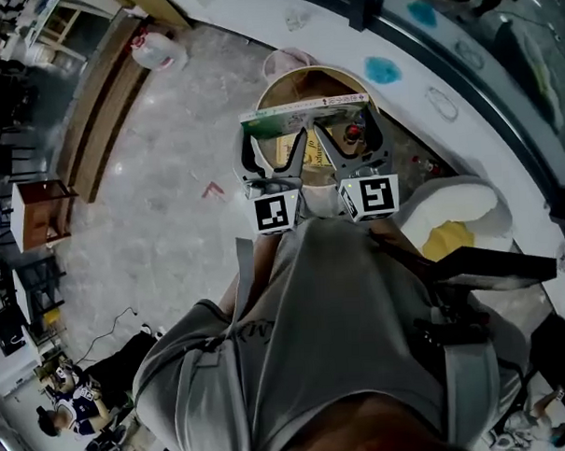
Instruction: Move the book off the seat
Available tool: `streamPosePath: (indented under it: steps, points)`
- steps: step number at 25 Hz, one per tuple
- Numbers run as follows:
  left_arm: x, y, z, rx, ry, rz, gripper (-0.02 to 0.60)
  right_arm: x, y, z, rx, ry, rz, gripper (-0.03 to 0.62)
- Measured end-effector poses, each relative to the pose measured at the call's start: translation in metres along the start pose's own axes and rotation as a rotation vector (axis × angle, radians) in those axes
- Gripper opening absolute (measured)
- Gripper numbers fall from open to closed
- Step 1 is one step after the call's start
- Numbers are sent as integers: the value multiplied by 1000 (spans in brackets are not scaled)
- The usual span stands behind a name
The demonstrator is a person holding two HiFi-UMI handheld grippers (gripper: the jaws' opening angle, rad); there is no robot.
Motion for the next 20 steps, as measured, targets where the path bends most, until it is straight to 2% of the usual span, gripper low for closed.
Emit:
streamPosePath:
  steps: [3, 8, 16, 20]
  points:
    - [-6, 11, -6, -17, -24, 33, 422, 2, 9, -4, 1, -6, 41, 380]
    - [-14, 20, 6, -15, 5, 59, 422, -3, 15, 3, 14, 22, 68, 380]
    - [-23, 46, 48, 13, 123, 80, 422, -27, 29, 35, -6, 147, 63, 380]
    - [-25, 51, 83, 15, 210, 110, 422, -32, 36, 65, -41, 257, 81, 380]
Point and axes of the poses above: the fingertips, and each gripper's own axes: x backward along the fingers, y to its left, z out of its underside, the point moved 10 cm from there along x, backward along the fingers, and after that the axes turned 12 degrees about y, right-handed, at the moved point
